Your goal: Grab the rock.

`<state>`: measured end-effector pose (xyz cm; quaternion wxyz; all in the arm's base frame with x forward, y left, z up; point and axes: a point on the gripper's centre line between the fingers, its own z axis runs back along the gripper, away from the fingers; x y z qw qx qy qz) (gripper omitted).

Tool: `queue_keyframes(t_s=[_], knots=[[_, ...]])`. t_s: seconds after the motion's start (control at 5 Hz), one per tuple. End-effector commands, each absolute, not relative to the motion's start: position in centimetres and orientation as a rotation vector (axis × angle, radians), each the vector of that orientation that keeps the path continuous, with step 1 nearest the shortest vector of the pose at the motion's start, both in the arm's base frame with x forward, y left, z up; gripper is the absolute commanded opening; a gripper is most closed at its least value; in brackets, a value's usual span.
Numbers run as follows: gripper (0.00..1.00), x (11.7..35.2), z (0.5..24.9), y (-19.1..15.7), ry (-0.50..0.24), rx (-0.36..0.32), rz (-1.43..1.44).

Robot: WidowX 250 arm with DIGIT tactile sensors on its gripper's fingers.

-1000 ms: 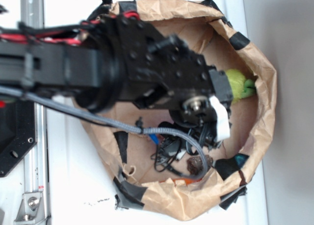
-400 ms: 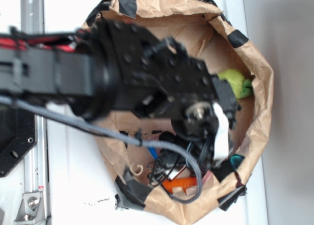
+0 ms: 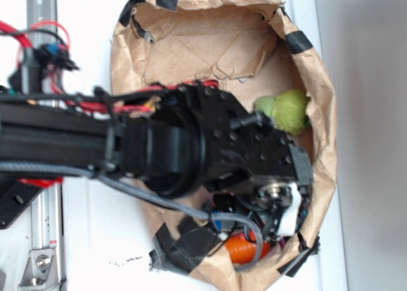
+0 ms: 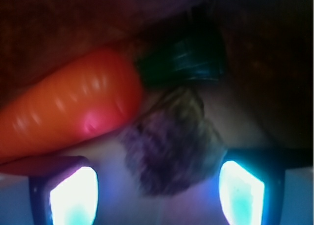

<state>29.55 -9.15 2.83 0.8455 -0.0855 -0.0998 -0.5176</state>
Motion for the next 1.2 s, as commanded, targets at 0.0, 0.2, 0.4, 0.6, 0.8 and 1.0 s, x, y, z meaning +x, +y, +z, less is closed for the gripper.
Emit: queue_keyframes(t_s=[0.0,0.2,0.4,0.6,0.8,1.0], knots=[[0.0,30.5,2.5,-10.5,-0.267,-0.127,-1.086],[0.0,30.3,3.3,-9.4,-0.262,-0.09,-0.995],[0.0,29.5,6.7,-5.9,-0.255,-0.035,-0.848],[0.0,27.7,9.9,-1.3,-0.204,0.026,-0.605],[0.0,25.4,13.6,2.3,-0.192,0.044,-0.355],[0.0,23.9,16.5,1.6,-0.157,0.052,-0.105]])
